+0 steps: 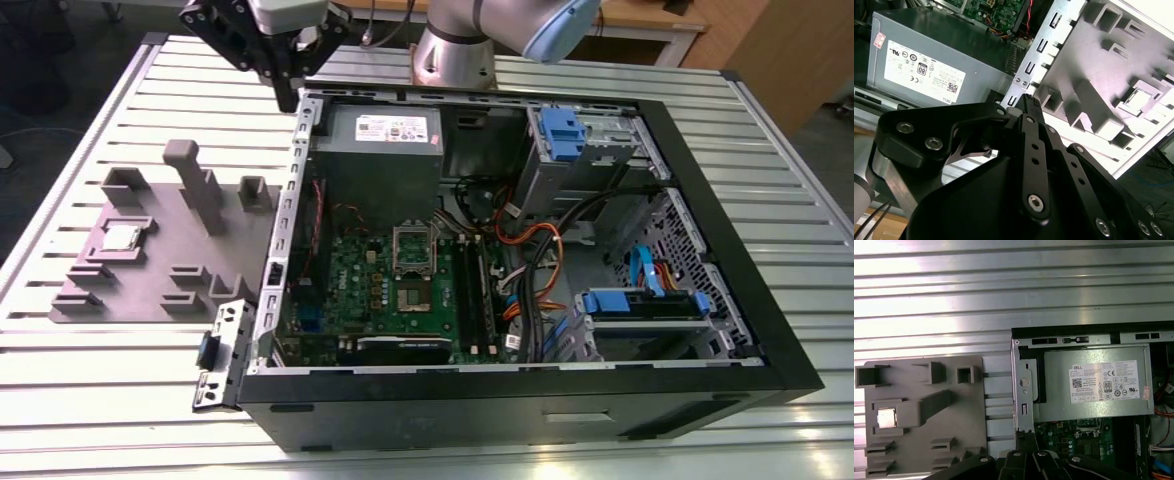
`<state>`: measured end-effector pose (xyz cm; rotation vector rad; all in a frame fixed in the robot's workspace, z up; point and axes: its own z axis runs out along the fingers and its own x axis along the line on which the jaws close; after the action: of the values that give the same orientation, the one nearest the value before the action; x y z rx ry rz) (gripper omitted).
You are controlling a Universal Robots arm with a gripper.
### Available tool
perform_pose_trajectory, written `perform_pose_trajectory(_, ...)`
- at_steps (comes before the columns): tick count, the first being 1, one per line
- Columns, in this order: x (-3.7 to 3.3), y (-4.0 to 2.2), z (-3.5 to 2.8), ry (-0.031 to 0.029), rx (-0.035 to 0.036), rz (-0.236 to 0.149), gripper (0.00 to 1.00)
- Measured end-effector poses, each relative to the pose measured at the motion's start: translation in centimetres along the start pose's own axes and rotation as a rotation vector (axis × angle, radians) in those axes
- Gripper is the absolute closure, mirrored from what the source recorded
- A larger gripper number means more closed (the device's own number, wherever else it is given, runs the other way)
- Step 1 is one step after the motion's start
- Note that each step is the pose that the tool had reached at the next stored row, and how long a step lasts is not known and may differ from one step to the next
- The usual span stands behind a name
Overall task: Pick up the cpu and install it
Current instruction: 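Reach for the cpu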
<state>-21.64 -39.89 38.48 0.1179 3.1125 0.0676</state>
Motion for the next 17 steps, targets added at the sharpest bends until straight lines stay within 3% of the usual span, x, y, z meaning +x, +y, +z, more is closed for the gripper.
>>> perform_pose_trajectory(17, 0.43, -0.03, 0.00, 0.0000, 0.0000, 0.000, 0.89)
